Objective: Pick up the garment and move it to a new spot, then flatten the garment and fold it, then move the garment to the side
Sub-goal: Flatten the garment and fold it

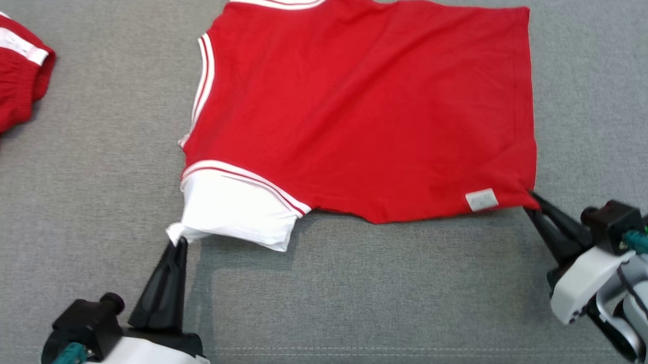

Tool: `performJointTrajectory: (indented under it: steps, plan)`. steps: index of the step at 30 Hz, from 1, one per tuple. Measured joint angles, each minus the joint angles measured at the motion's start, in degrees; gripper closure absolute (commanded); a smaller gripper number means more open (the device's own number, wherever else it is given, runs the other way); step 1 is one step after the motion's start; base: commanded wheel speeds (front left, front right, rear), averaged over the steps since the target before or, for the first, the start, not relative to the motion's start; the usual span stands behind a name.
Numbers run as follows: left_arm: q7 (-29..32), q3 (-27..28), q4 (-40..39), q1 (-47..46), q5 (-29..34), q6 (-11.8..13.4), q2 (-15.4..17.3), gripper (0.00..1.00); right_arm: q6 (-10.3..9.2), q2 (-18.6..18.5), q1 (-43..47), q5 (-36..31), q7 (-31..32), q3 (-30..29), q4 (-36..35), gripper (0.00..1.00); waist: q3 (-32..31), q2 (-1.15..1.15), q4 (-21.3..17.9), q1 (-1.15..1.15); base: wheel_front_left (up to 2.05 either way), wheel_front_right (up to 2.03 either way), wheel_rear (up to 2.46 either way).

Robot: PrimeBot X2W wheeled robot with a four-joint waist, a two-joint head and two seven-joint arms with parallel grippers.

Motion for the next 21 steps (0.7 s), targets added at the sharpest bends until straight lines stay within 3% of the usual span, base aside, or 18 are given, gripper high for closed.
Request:
performJointTrajectory:
  steps: [11, 18, 19, 20, 21]
  plan:
    - [4.1, -3.0, 5.9, 3.2, -4.4, -1.6, -2.1, 1.0, 0.0, 4.7, 16.4, -5.1, 4.9, -14.9, -4.1, 1.0, -4.3, 0.0, 2.4, 0.0, 0.0, 0.0, 0.0]
    - [5.6, -3.0, 8.6, 3.1, -6.6, -3.7, -1.7, 1.0, 0.0, 7.4, 19.6, -6.0, 6.5, -18.4, -5.0, 1.0, -5.2, 0.0, 2.5, 0.0, 0.0, 0.0, 0.0]
    - [5.7, -3.0, 9.1, 3.1, -6.9, -4.2, -1.7, 1.0, 0.0, 7.8, 19.6, -6.0, 6.8, -18.6, -4.9, 0.85, -5.2, 0.0, 2.4, 0.0, 0.0, 0.0, 0.0]
    - [6.3, -3.1, 9.9, 3.0, -7.3, -4.7, -1.7, 1.0, 0.0, 8.3, 19.6, -6.0, 6.8, -18.9, -4.8, 0.5, -5.1, 0.0, 2.3, 0.0, 0.0, 0.0, 0.0]
    - [7.1, -3.2, 10.8, 2.8, -7.7, -5.2, -1.8, 0.57, 0.0, 8.7, 19.6, -6.0, 6.8, -19.2, -4.5, 0.08, -5.1, 0.0, 2.2, 0.0, 0.0, 0.0, 0.0]
